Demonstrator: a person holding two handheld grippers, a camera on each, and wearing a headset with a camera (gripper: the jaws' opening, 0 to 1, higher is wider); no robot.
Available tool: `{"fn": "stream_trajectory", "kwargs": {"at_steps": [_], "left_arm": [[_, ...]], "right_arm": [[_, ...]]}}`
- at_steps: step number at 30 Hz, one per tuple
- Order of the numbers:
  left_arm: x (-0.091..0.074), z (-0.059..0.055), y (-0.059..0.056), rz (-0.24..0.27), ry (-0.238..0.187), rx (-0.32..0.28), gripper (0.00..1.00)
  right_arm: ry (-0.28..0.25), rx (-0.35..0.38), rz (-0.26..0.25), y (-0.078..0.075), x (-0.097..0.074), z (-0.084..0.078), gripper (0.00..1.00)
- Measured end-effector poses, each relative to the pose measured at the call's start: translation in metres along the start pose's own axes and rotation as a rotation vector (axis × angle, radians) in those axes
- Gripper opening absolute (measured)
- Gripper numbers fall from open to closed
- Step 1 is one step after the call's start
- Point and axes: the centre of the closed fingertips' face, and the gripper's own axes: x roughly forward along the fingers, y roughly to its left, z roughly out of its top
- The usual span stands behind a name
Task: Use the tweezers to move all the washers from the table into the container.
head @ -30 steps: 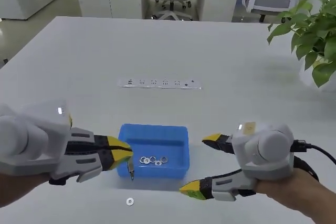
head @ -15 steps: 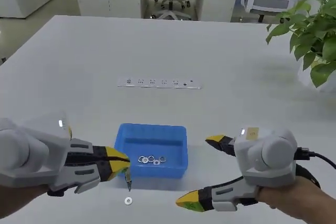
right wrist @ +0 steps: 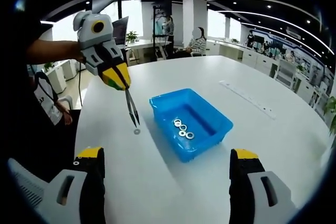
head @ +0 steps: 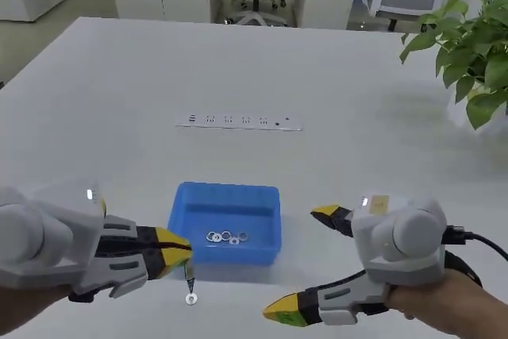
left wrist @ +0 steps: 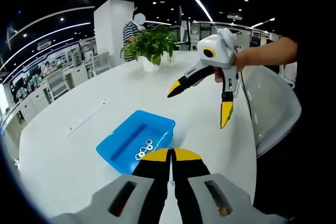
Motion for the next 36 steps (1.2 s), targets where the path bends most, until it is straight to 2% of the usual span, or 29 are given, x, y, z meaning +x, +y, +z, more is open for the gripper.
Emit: {"fn": "stream_trajectory", "kwargs": {"at_steps": [9, 21, 27, 36], "left_arm": [[0.002, -0.005, -0.001, -0.002, -0.002, -0.015, 0.04], [0.003, -0.011, -0.002, 0.002, 0.004, -0.006, 0.04], [0.004, -0.014, 0.002, 0.005, 0.000, -0.005, 0.05], [0.003, -0.016, 0.004, 0.004, 0.003, 0.006, 0.04]], "right_arm": [[0.010, 0.005, 0.008, 0.004, 0.000, -0.004, 1.00], [0.016, 0.008, 0.021, 0.009, 0.002, -0.006, 1.00], [0.011, 0.003, 0.032, 0.012, 0.003, -0.005, 0.99], [-0.029, -0.044, 0.089, 0.022, 0.009, 0.006, 0.88]]}}
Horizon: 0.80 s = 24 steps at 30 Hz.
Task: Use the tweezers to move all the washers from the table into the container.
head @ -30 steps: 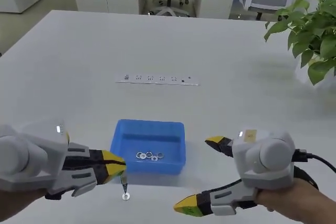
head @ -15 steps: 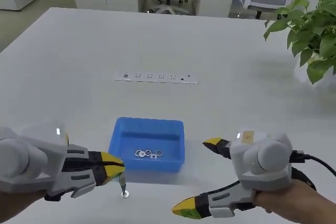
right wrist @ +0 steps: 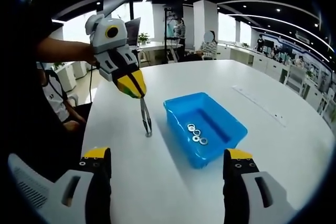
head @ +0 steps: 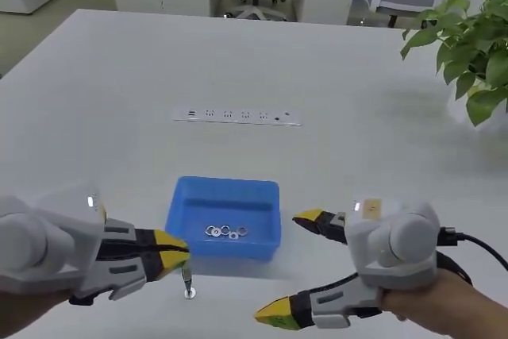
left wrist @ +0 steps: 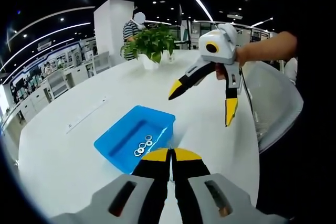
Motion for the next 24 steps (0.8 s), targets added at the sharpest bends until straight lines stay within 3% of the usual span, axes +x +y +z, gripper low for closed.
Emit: {"fn": "stream_trajectory", "kwargs": {"at_steps": [9, 14, 24], "left_arm": [[-0.001, -0.001, -0.002, -0.008, 0.004, 0.007, 0.04], [-0.002, 0.000, -0.005, -0.013, 0.009, 0.007, 0.04], [-0.001, 0.003, -0.009, -0.020, 0.015, 0.011, 0.04]], "right_arm": [[-0.018, -0.089, 0.079, 0.009, 0.015, 0.008, 0.73], [-0.008, -0.154, 0.148, 0.019, 0.027, 0.010, 0.60], [0.003, -0.253, 0.232, 0.027, 0.052, 0.017, 0.41]]}}
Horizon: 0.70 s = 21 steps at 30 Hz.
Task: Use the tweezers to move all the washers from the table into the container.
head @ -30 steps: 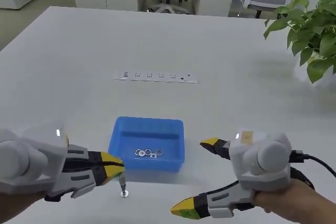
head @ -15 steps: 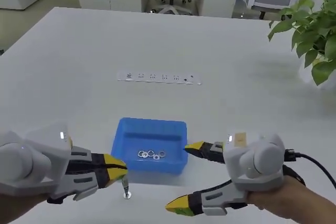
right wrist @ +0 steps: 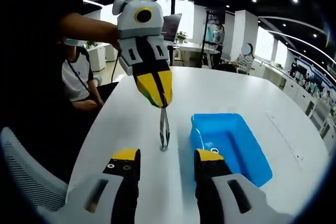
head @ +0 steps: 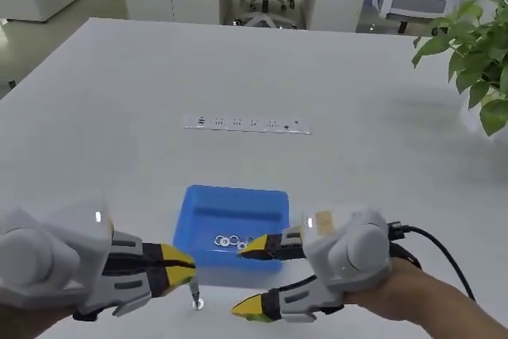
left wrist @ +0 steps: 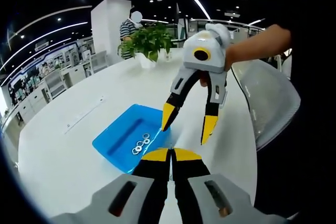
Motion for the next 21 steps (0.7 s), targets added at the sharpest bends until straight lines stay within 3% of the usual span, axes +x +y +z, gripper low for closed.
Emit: {"fn": "stream_trajectory", "kwargs": {"at_steps": [8, 21], "left_arm": [[0.001, 0.002, -0.002, -0.009, 0.004, 0.004, 0.04], [0.002, 0.002, -0.003, -0.022, 0.011, 0.008, 0.04]], "right_arm": [[0.015, -0.056, 0.067, 0.005, 0.020, 0.002, 0.33], [0.059, -0.154, 0.124, 0.007, 0.047, -0.002, 0.22]]}}
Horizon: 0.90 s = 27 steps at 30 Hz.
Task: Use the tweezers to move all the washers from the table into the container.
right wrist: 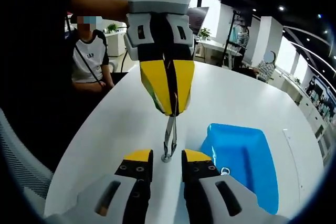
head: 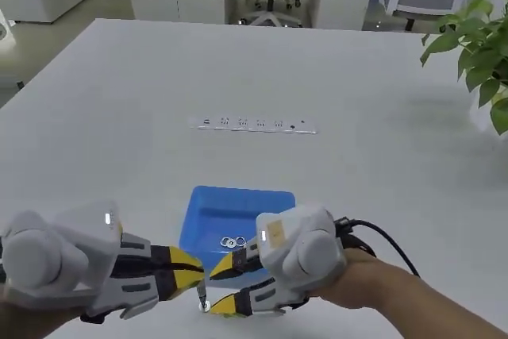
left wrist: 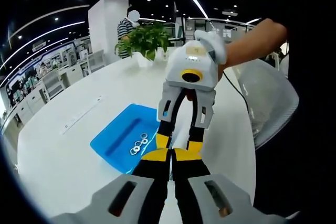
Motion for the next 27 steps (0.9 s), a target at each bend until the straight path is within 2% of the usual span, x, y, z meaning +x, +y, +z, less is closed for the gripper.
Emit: {"fn": "stream_trajectory", "kwargs": {"at_steps": [6, 15, 22, 27], "left_arm": [[0.001, 0.000, 0.000, -0.003, 0.000, 0.000, 0.05], [0.001, -0.002, 0.001, -0.010, 0.005, 0.001, 0.05], [0.000, -0.003, 0.001, -0.015, 0.011, -0.002, 0.05], [-0.001, -0.003, 0.001, -0.016, 0.012, -0.003, 0.05]], "right_arm": [[0.011, -0.014, 0.009, 0.001, 0.010, -0.001, 0.18], [0.008, -0.008, 0.011, -0.003, 0.012, -0.002, 0.12], [0.026, 0.000, 0.012, -0.001, 0.015, -0.006, 0.10], [0.013, 0.018, 0.012, -0.003, 0.014, -0.004, 0.12]]}}
